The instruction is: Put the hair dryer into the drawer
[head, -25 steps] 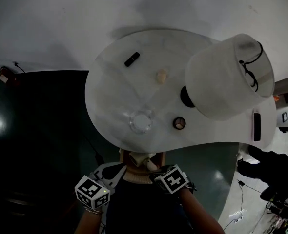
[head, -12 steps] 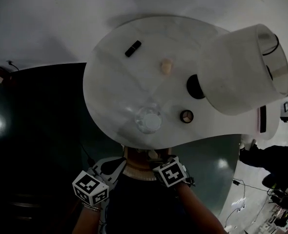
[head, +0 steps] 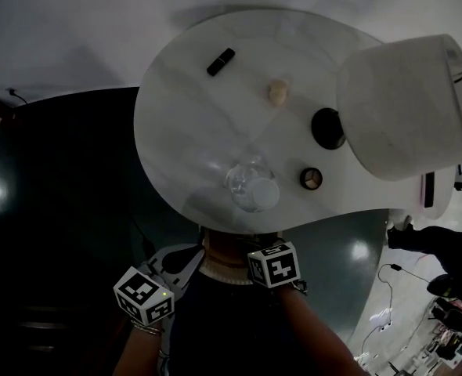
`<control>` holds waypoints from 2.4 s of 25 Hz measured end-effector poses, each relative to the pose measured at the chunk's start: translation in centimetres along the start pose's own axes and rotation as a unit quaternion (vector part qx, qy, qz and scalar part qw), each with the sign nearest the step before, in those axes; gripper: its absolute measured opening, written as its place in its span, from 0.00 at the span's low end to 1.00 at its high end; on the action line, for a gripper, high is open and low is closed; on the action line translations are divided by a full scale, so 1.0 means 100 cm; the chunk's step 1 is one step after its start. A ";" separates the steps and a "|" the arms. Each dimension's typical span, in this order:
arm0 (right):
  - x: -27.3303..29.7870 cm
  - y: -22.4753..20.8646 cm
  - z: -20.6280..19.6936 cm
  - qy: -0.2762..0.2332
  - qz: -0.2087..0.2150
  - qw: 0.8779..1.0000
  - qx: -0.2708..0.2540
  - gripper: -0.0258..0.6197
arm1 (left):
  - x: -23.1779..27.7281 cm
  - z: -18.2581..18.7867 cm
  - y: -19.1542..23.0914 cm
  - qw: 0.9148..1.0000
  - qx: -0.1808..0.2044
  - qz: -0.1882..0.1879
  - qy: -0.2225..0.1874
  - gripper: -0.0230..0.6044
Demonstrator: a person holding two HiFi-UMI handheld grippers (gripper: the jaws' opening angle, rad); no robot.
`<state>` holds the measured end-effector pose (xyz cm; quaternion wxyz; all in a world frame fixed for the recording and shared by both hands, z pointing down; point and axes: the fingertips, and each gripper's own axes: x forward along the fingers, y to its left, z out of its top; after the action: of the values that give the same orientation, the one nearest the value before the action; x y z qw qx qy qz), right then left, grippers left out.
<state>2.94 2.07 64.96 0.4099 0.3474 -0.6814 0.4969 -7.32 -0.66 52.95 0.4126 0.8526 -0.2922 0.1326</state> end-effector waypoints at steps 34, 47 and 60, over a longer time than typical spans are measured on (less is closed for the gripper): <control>0.054 -0.010 0.023 -0.100 0.031 0.982 0.158 0.38 | -0.001 -0.010 0.032 0.999 -0.040 0.002 0.001 0.05; 0.069 -0.011 0.025 -0.104 0.006 0.988 0.113 0.38 | -0.003 -0.014 0.031 0.999 -0.043 -0.004 0.004 0.05; 0.083 -0.009 0.019 -0.070 -0.034 0.994 0.071 0.38 | -0.006 -0.013 0.030 0.999 -0.033 -0.004 0.010 0.05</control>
<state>-0.18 -0.50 72.49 0.3519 0.4332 -0.6590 0.5042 -9.58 -0.93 55.36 0.4444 0.8381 -0.2885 0.1297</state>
